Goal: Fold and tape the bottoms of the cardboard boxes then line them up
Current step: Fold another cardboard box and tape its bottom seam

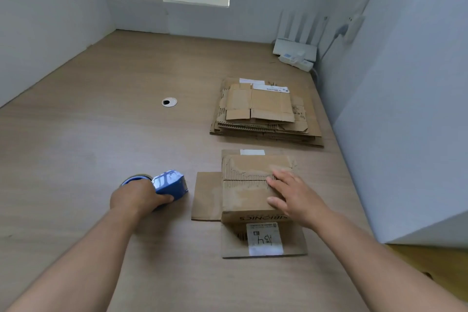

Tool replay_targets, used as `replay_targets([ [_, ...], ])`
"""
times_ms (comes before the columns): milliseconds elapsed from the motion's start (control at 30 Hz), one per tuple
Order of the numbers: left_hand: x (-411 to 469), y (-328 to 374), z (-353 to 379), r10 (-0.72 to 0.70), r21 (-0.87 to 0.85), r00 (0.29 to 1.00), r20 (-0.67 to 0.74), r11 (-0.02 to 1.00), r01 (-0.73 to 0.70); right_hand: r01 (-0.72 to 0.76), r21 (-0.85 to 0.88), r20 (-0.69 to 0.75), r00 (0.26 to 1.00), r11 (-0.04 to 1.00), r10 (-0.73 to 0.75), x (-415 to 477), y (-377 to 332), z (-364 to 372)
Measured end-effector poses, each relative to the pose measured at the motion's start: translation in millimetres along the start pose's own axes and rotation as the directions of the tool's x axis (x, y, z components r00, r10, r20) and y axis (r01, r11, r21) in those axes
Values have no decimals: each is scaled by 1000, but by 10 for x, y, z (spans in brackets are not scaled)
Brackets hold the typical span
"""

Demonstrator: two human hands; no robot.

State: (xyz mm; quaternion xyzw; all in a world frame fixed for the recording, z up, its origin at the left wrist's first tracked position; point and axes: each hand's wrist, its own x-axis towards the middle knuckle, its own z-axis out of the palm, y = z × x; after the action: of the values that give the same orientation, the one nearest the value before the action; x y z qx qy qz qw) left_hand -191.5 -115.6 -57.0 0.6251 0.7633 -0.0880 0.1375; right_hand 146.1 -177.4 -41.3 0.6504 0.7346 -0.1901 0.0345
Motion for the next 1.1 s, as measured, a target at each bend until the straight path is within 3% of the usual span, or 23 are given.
replay_targets([
  [100, -143, 121, -100, 56, -74, 988, -142, 995, -67, 8, -11, -3, 1000, 1000, -8, 5, 21, -4],
  [200, -418, 387, -384, 210, -172, 947, -241, 952, -255, 22, -27, -14, 1000, 999, -23, 13, 39, 16],
  [300, -706, 741, -588, 422, -103, 881, -212, 887, -450, 35, -48, -41, 998, 998, -37, -7, 45, 52],
  [400, -794, 1073, -562, 514, -6, 848, -125, 855, -519, 28, 21, -65, 998, 999, -27, -18, 60, 66],
  [533, -728, 1318, -384, 529, 87, 848, -42, 847, -524, 88, 103, -87, 993, 991, -79, -50, 134, 32],
  [633, -683, 1389, -362, 521, 127, 853, -14, 847, -516, 106, 318, -124, 990, 942, -69, -101, 205, -50],
  [733, -672, 1429, -403, 518, 167, 855, 25, 841, -514, 66, 656, -150, 988, 752, 45, -106, 243, -111],
  [833, -650, 1456, -414, 518, 190, 853, 57, 834, -519, 60, 835, -144, 983, 548, 113, -45, 230, -129],
  [967, -633, 1499, -452, 514, 194, 852, 100, 830, -523, 95, 813, -226, 961, 575, 162, 20, 209, -173],
  [1100, -571, 1522, -495, 497, 163, 857, 139, 842, -514, 91, 801, -221, 963, 591, 151, 10, 211, -214],
])
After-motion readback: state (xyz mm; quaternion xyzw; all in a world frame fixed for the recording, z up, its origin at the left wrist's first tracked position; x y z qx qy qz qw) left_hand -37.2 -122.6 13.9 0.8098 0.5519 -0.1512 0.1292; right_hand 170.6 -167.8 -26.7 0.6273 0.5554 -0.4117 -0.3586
